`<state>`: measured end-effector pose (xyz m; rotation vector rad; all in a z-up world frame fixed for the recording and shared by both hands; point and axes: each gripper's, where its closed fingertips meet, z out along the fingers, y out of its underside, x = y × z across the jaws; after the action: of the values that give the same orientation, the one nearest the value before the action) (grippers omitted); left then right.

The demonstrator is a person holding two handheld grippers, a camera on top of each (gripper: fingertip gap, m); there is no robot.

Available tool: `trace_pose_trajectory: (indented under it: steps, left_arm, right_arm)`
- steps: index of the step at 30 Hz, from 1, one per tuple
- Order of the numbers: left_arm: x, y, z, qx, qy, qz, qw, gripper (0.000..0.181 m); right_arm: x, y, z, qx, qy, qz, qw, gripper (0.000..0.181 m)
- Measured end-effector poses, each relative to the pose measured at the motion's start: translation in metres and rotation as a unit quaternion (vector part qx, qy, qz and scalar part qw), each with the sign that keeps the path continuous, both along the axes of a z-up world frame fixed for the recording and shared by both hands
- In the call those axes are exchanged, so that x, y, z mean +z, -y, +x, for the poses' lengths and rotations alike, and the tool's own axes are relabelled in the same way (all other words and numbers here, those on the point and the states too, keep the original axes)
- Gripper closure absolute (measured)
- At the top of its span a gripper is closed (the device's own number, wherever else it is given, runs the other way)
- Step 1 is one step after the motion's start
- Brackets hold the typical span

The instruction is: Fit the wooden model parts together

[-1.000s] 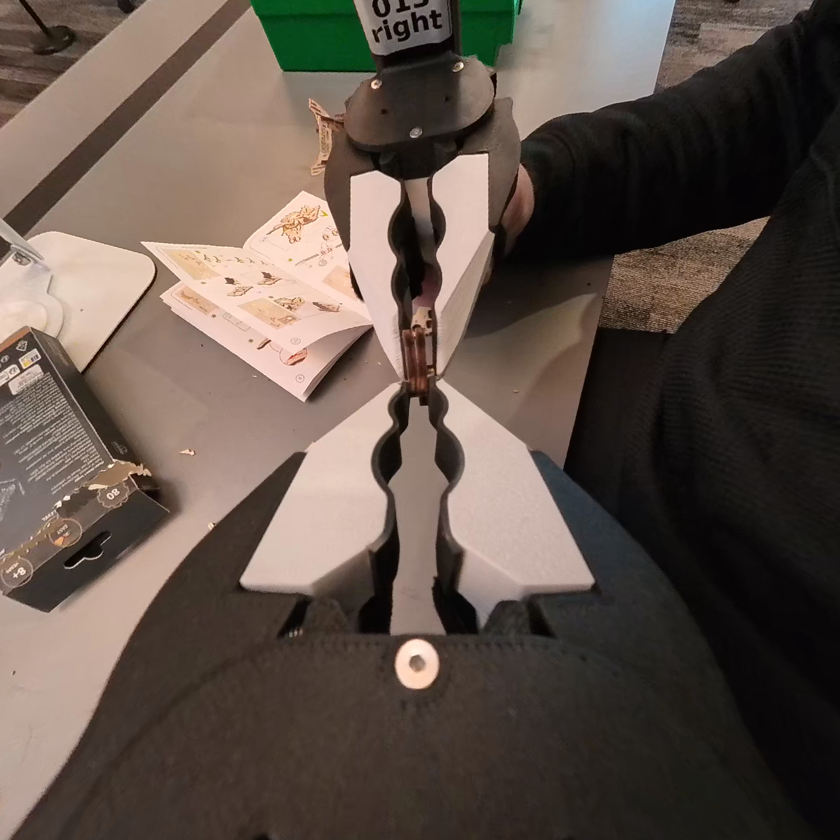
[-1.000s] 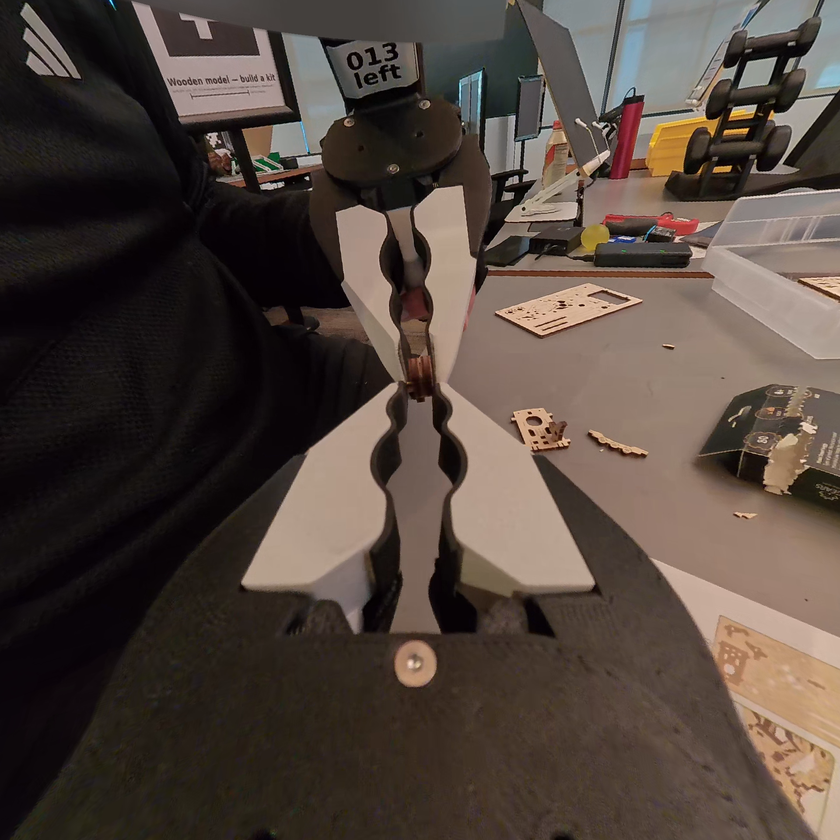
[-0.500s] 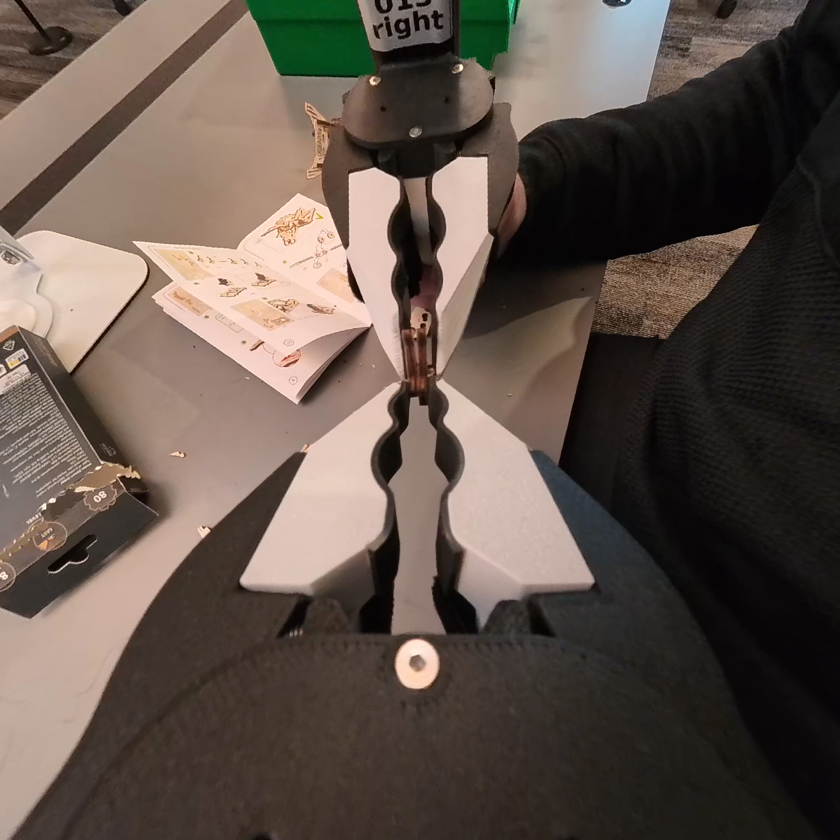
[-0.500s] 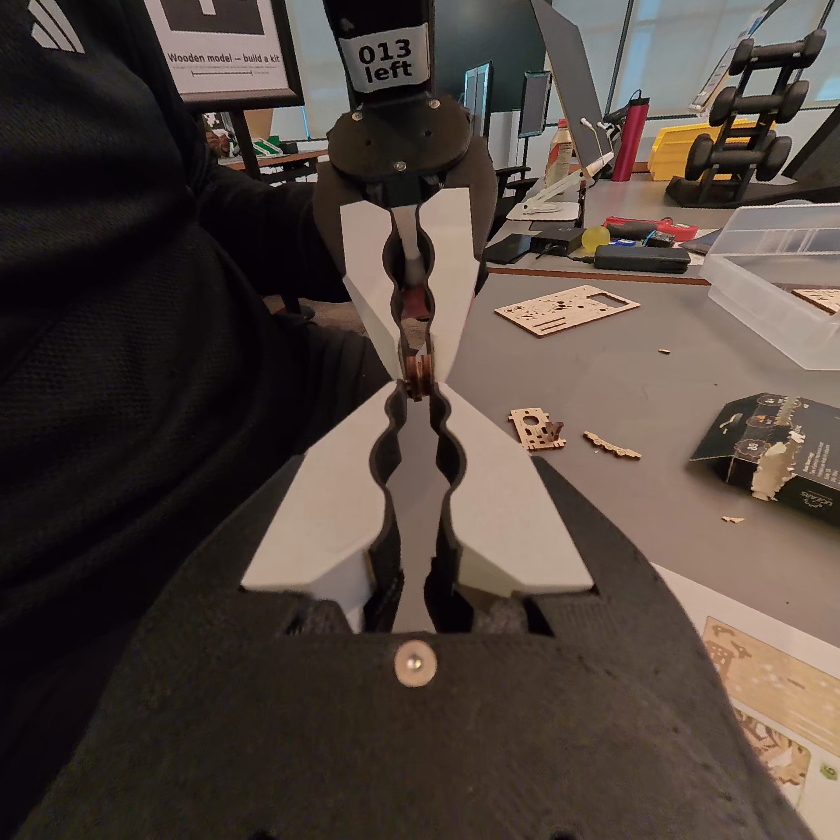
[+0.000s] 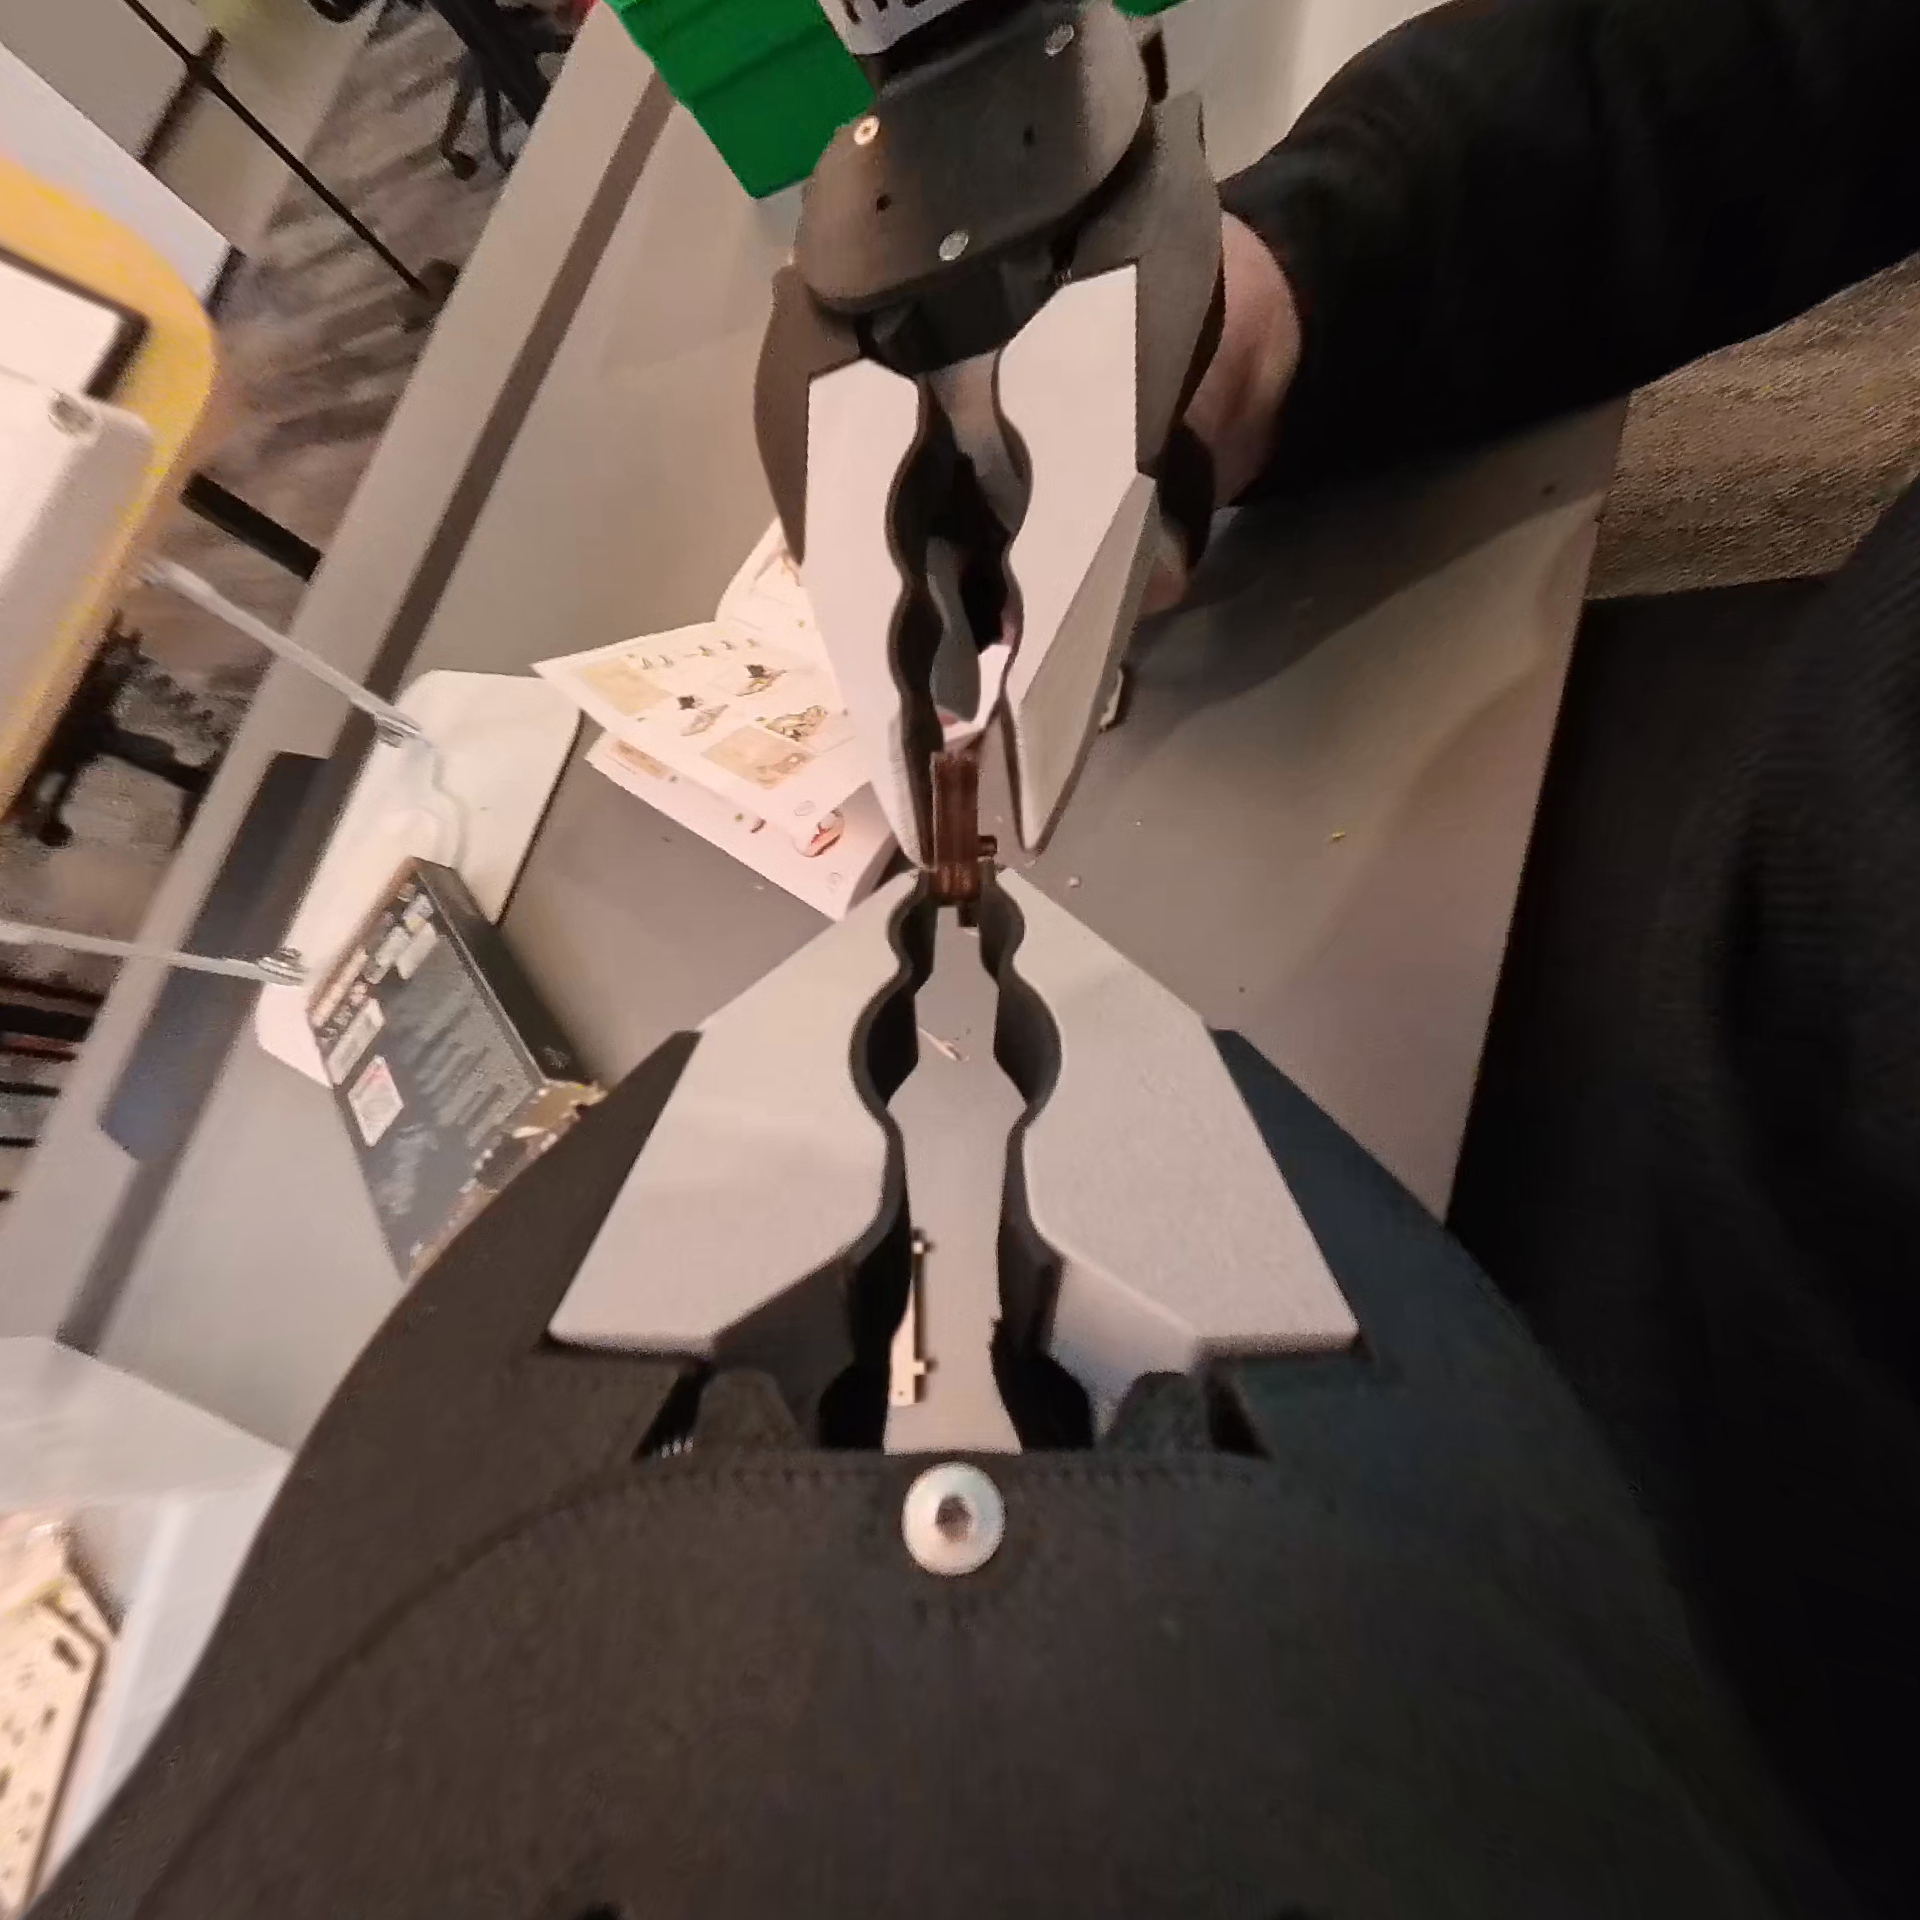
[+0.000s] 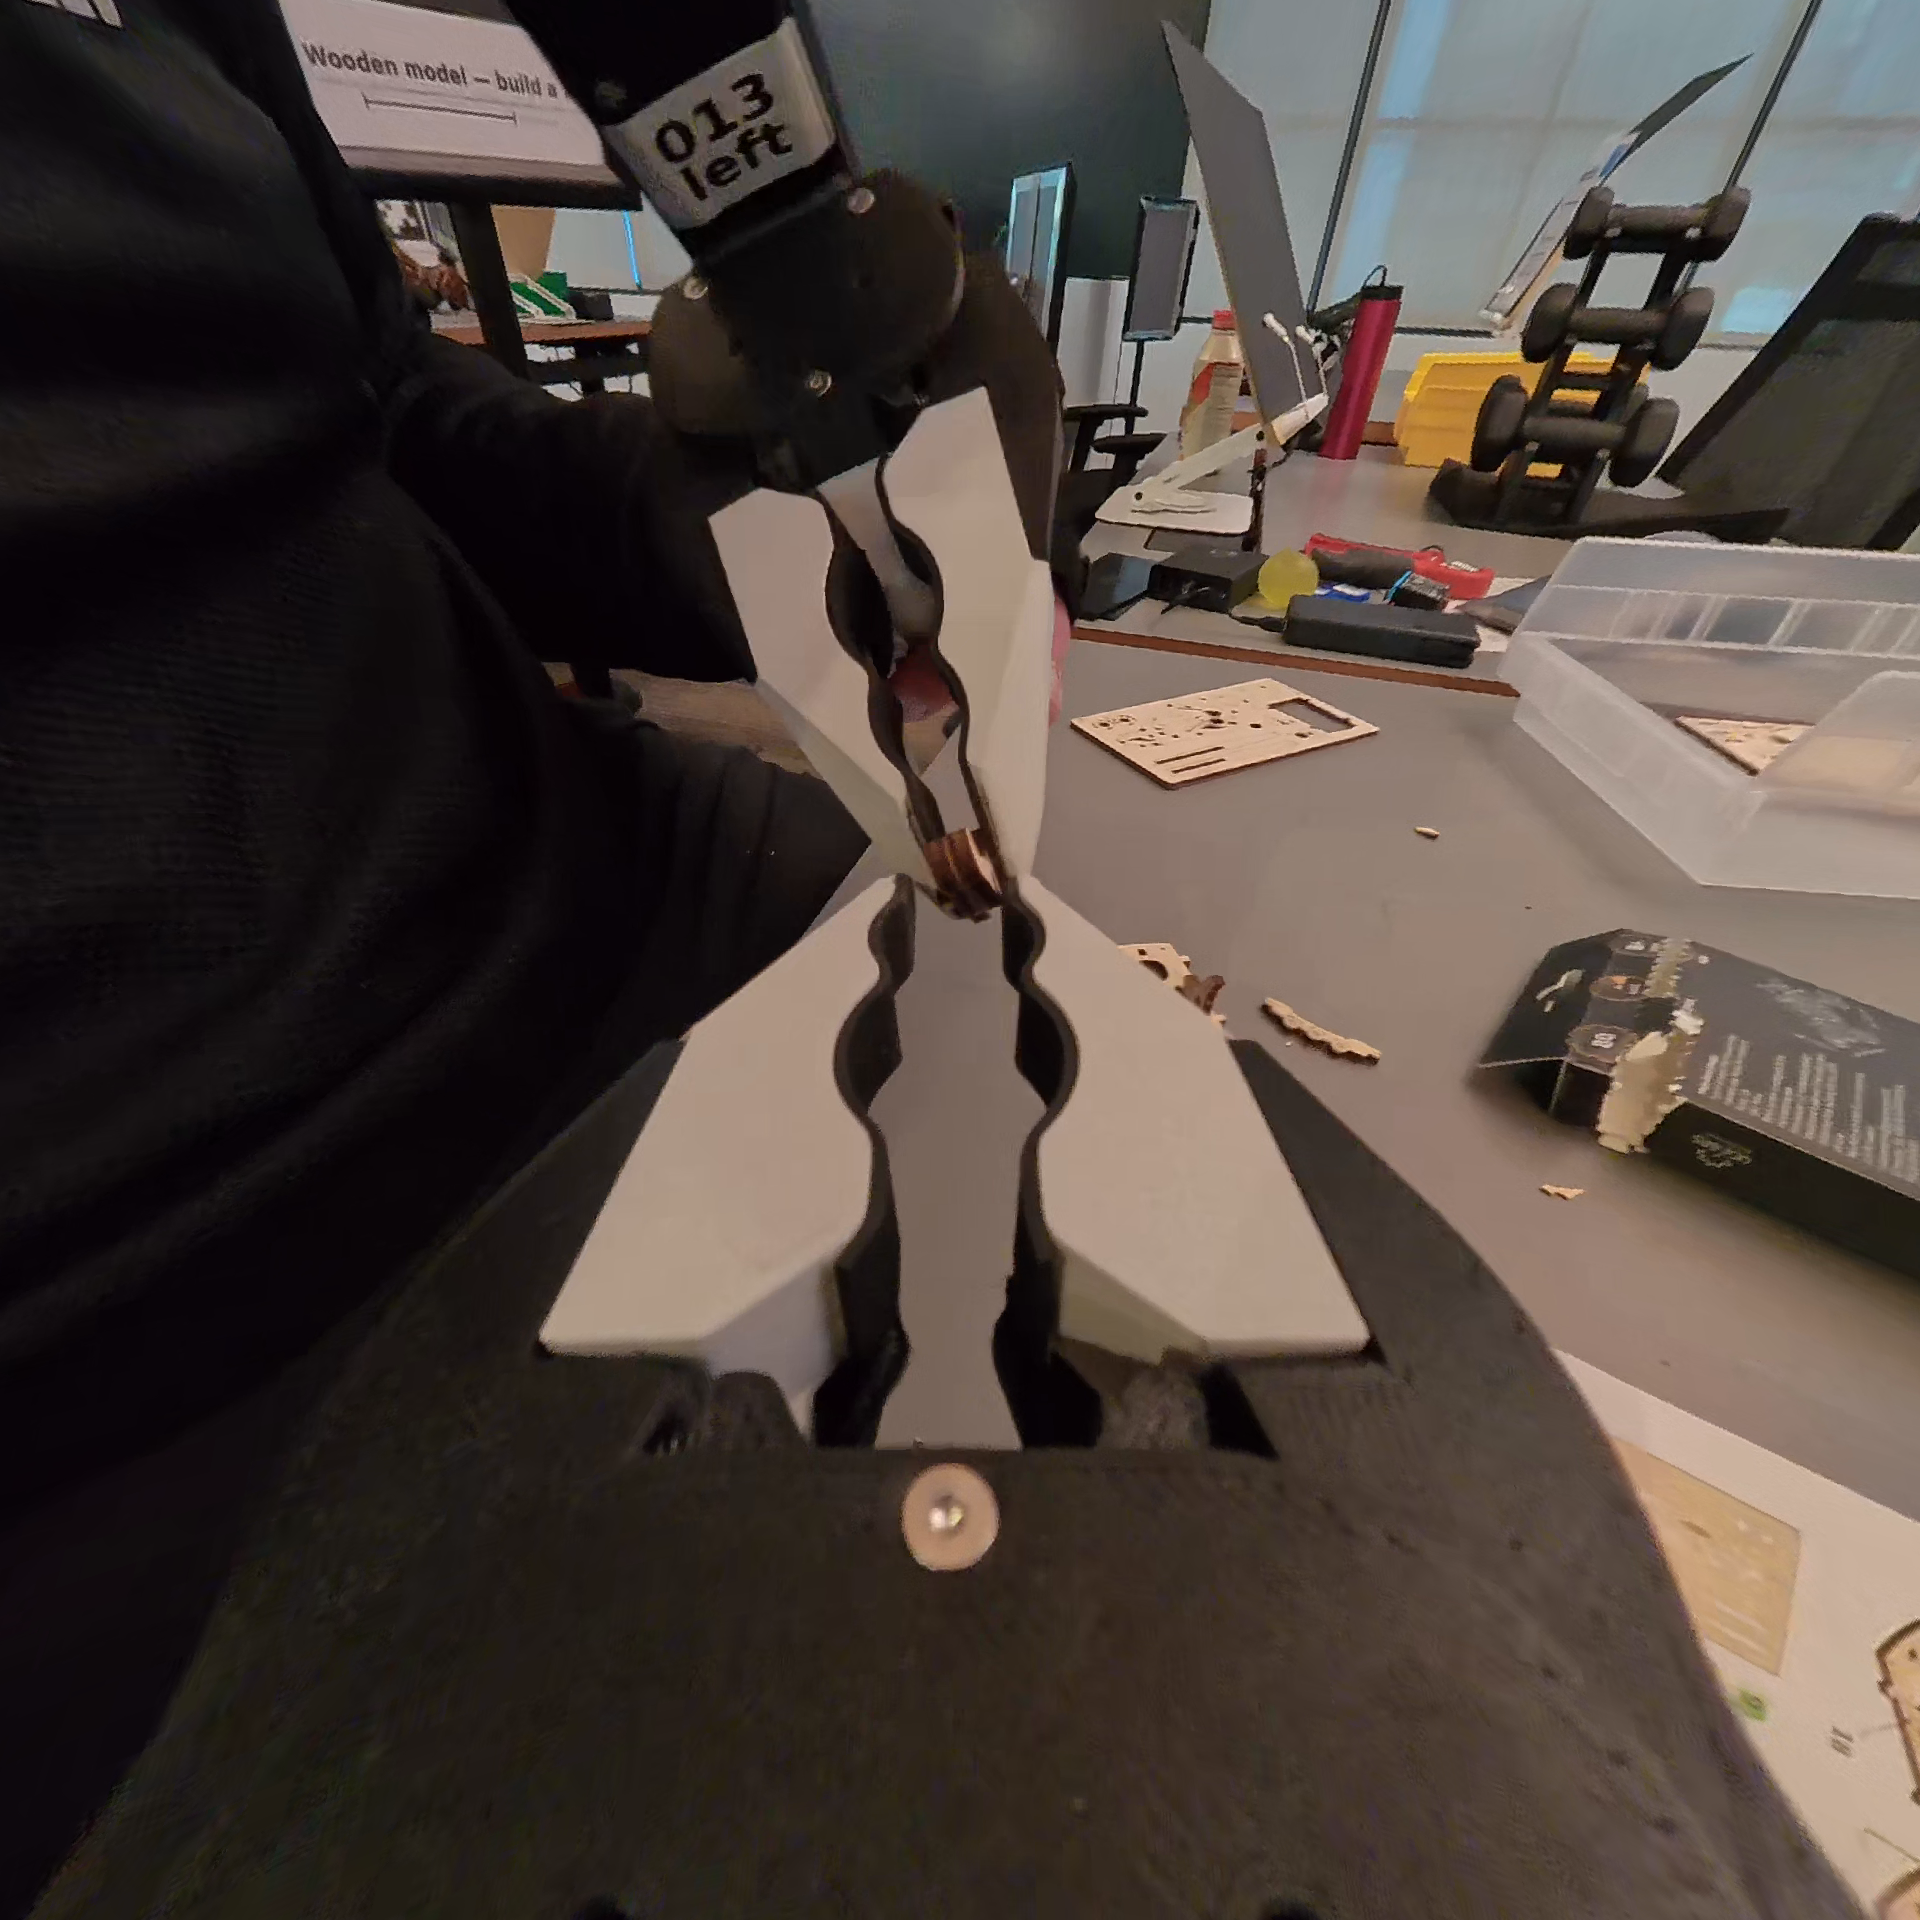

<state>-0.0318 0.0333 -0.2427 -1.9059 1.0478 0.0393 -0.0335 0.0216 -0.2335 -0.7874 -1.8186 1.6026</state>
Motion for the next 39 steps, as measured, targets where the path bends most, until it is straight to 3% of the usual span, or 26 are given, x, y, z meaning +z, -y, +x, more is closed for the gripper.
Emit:
trace_pose_trajectory:
  steps: [7,17,25,31,36,39]
  left_arm:
    - [0.008,-0.003,0.002,-0.006,-0.073,0.057,0.996,0.176]
    - [0.007,-0.005,0.002,0.002,-0.069,0.055,0.996,0.176]
    - [-0.001,-0.007,-0.003,0.033,0.116,-0.034,0.992,0.176]
    - [-0.004,-0.008,-0.002,0.046,0.223,-0.079,0.971,0.175]
    - [-0.006,-0.01,-0.002,0.056,0.269,-0.103,0.956,0.176]
    - [-0.002,-0.009,-0.001,0.052,0.342,-0.128,0.929,0.176]
  right_arm:
    - [0.008,-0.004,0.002,-0.02,-0.042,0.03,0.998,0.172]
    - [0.007,-0.006,0.002,-0.026,-0.042,0.04,0.998,0.173]
    - [0.0,-0.012,-0.004,-0.027,-0.012,0.009,1.0,0.171]
    - [-0.005,-0.014,-0.006,-0.029,0.005,0.003,1.0,0.177]
    - [-0.007,-0.016,-0.008,-0.037,0.013,0.003,0.999,0.176]
    - [-0.004,-0.018,-0.008,-0.038,0.012,-0.009,0.999,0.174]
